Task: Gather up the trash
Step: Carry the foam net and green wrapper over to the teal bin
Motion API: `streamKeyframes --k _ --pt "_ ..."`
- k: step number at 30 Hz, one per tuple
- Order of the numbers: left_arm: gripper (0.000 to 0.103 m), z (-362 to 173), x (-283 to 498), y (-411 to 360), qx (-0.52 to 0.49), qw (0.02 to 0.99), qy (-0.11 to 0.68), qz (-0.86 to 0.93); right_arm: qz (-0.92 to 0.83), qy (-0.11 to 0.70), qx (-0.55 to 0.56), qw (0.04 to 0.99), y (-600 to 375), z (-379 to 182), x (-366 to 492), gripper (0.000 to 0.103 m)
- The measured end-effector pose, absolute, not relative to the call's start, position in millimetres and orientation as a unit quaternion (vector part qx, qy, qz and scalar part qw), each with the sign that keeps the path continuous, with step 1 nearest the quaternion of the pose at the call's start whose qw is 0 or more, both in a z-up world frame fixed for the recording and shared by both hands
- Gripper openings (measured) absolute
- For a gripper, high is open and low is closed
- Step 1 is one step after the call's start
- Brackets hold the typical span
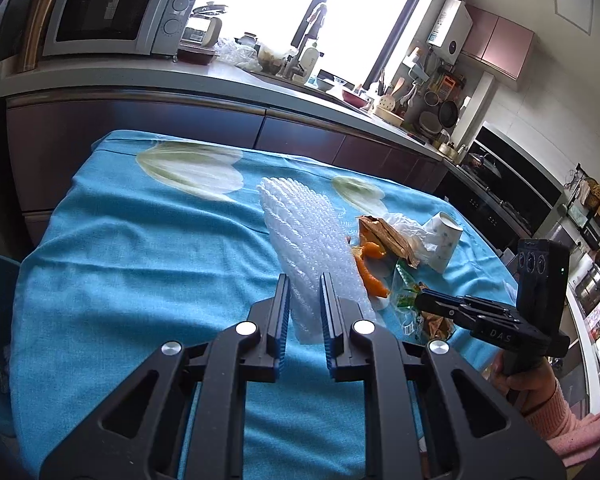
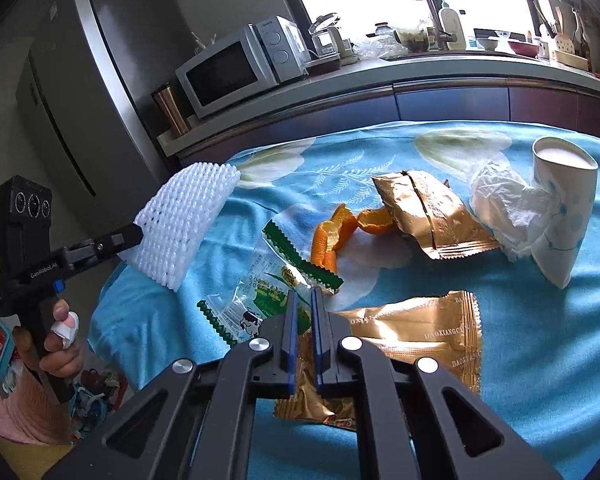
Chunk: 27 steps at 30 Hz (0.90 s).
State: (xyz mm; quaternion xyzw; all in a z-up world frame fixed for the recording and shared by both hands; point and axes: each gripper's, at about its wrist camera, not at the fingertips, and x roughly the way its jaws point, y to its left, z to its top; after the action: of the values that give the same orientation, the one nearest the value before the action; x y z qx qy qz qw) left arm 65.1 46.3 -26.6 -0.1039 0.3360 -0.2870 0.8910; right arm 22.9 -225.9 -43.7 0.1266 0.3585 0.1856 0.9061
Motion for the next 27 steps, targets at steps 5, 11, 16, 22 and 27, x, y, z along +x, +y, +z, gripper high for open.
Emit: streamKeyframes --k 5,11,16,22,27 --pt "0.015 -24 56 63 -0.109 0.896 0.328 -0.277 0.211 0.343 0.127 0.906 -214 -31 23 0.005" --pt "0.015 -22 46 89 -0.117 0.906 0.319 -0.253 0.242 0.336 0.125 0.902 -189 -21 36 0.005" --pt "0.015 -20 37 119 -0.126 0.915 0.310 -0.224 0.275 0.334 0.110 0.895 -157 -14 49 0.005" --pt "0.015 -20 26 158 -0.141 0.925 0.303 -0.182 0.319 0.335 0.097 0.881 -114 -9 67 0.005" --pt "0.015 -20 16 189 -0.152 0.932 0.297 -0.145 0.353 0.342 0.082 0.867 -73 -8 80 0.005"
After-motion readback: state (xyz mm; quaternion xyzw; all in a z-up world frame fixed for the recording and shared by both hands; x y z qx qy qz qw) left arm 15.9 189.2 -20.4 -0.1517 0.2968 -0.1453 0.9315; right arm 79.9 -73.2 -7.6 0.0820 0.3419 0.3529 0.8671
